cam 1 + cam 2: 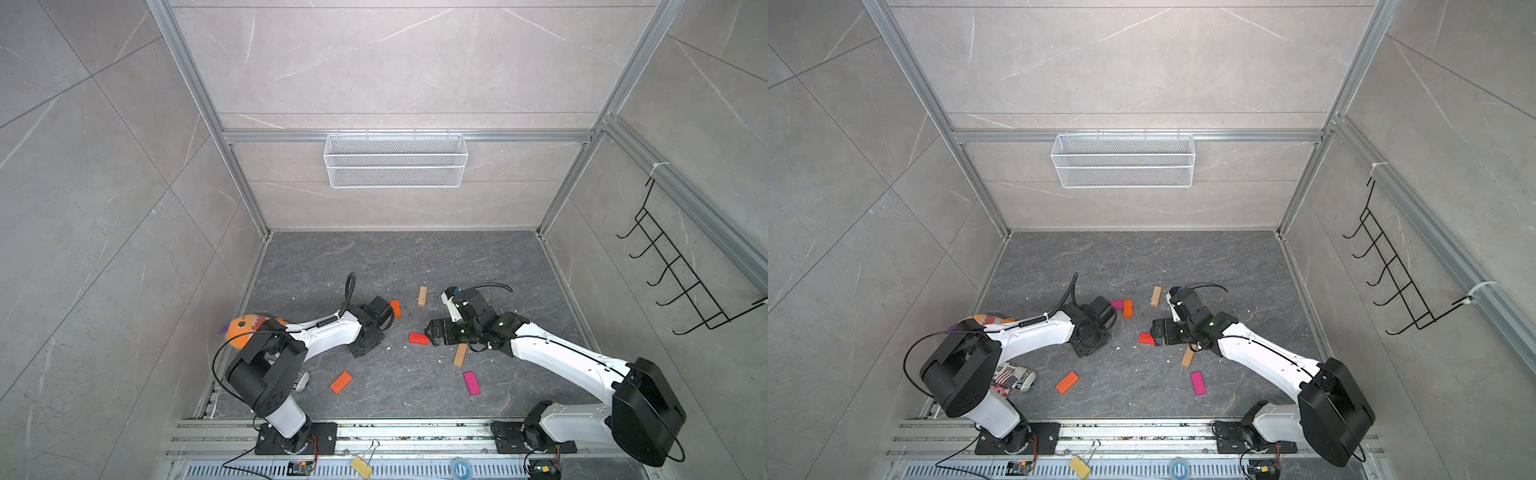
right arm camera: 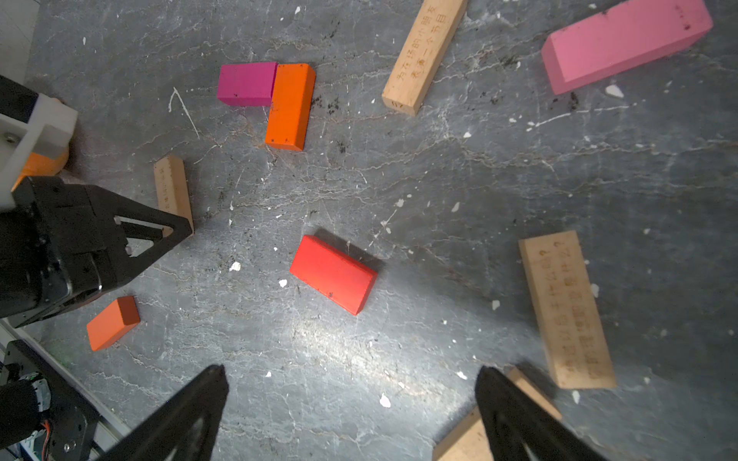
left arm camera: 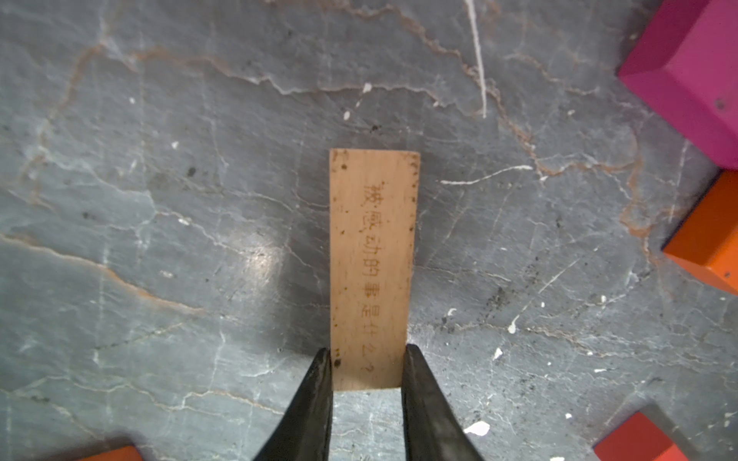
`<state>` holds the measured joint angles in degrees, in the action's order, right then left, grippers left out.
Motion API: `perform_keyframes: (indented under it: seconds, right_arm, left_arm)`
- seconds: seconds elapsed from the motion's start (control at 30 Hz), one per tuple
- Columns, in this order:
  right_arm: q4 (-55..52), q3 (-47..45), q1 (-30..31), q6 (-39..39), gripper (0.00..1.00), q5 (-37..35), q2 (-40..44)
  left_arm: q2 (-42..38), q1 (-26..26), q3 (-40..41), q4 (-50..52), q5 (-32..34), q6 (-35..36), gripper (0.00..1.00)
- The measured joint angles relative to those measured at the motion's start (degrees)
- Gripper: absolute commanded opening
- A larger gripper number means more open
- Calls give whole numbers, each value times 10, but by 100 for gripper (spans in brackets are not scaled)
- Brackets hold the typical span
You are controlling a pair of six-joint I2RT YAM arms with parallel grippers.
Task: Assemble the letter p with building blocks
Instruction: Assemble the building block at the center of the board.
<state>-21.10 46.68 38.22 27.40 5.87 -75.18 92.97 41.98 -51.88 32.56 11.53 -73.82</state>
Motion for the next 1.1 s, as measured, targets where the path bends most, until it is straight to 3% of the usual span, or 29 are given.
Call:
perform_keyframes:
  seconds: [0.4, 0.9, 1.1]
  right_arm:
    - [3, -3, -11, 0, 100, 0, 0]
    - [13, -6, -30, 1, 100, 13, 0]
    - [21, -6, -35, 9, 100, 24, 0]
  left_arm:
    - [-17, 4, 8, 8, -4, 37, 18]
    - [-32, 4, 5, 14, -81, 189, 17]
    - [-11, -2, -39, 35, -112, 243, 17]
